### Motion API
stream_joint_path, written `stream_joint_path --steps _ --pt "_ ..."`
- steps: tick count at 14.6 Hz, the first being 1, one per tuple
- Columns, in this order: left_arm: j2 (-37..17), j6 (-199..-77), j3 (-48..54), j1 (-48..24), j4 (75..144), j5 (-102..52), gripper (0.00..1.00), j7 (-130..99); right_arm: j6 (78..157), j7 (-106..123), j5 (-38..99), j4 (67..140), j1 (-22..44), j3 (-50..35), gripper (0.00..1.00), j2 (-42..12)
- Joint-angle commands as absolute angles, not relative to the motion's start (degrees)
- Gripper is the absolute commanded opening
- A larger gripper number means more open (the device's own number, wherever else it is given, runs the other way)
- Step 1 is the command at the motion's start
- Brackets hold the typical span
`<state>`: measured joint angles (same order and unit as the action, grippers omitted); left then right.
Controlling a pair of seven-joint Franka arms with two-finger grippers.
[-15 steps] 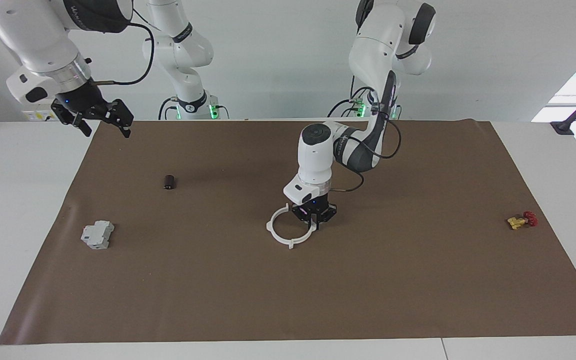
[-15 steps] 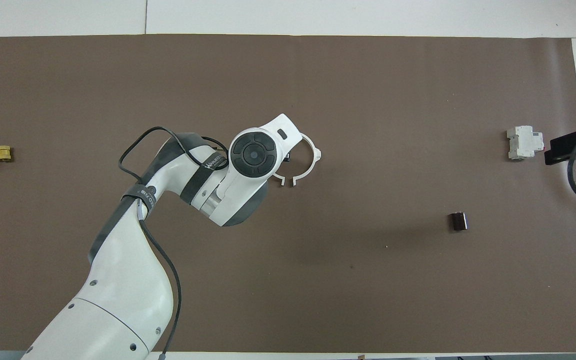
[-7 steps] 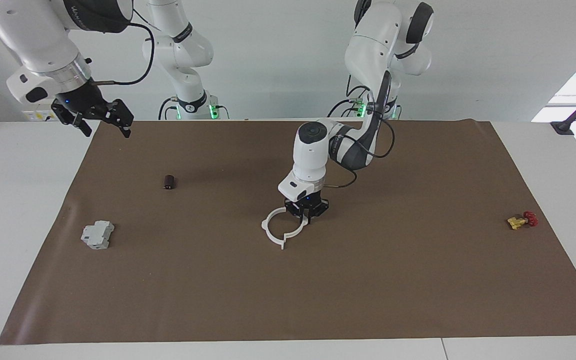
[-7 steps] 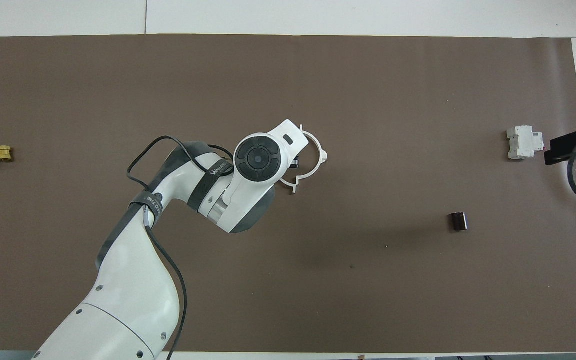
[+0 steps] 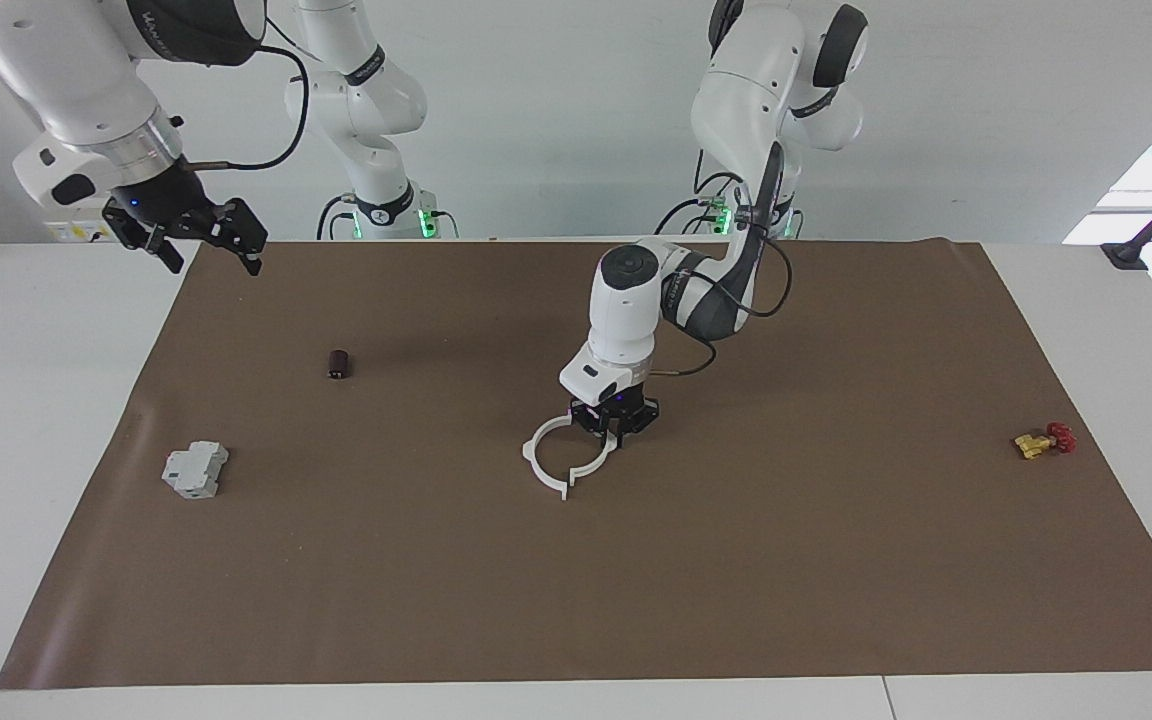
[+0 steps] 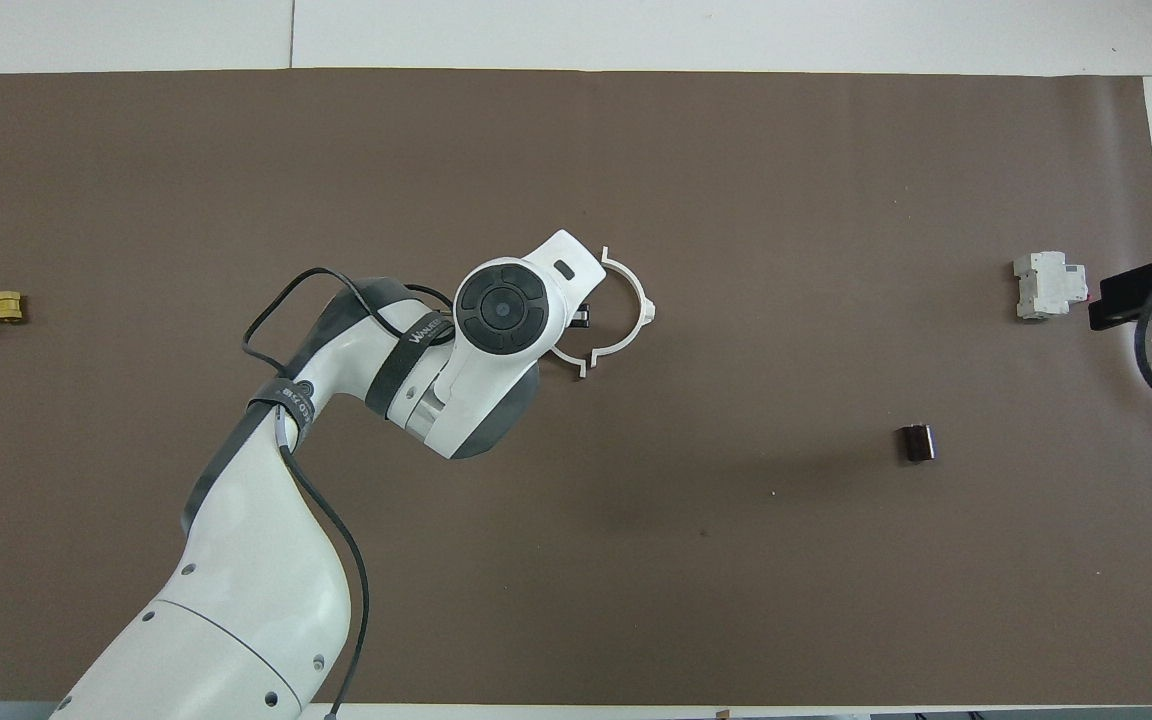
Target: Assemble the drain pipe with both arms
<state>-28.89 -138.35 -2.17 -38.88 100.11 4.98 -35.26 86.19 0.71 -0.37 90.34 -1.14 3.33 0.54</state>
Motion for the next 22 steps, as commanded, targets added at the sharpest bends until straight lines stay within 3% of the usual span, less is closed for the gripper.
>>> stream_joint_path --steps 1,13,16,22 --pt "-29.44 -139.48 -2.46 -38.23 99.49 6.49 0.0 -34.55 86.84 2.64 0.7 91.41 -2.02 2.9 1.0 1.32" --pt "-30.5 -139.31 -2.29 -37.88 96.59 6.06 0.0 -33.57 86.75 2.64 0.7 91.41 -2.02 2.9 1.0 1.32" --pt "-35.06 -136.42 -2.46 -39.63 91.69 5.37 0.0 -34.36 86.84 2.64 0.7 91.41 -2.02 2.9 1.0 1.32" --pt "-34.98 -133.77 -2.37 -39.81 90.97 5.36 0.0 -34.37 86.84 2.64 0.7 91.41 -2.02 2.9 1.0 1.32"
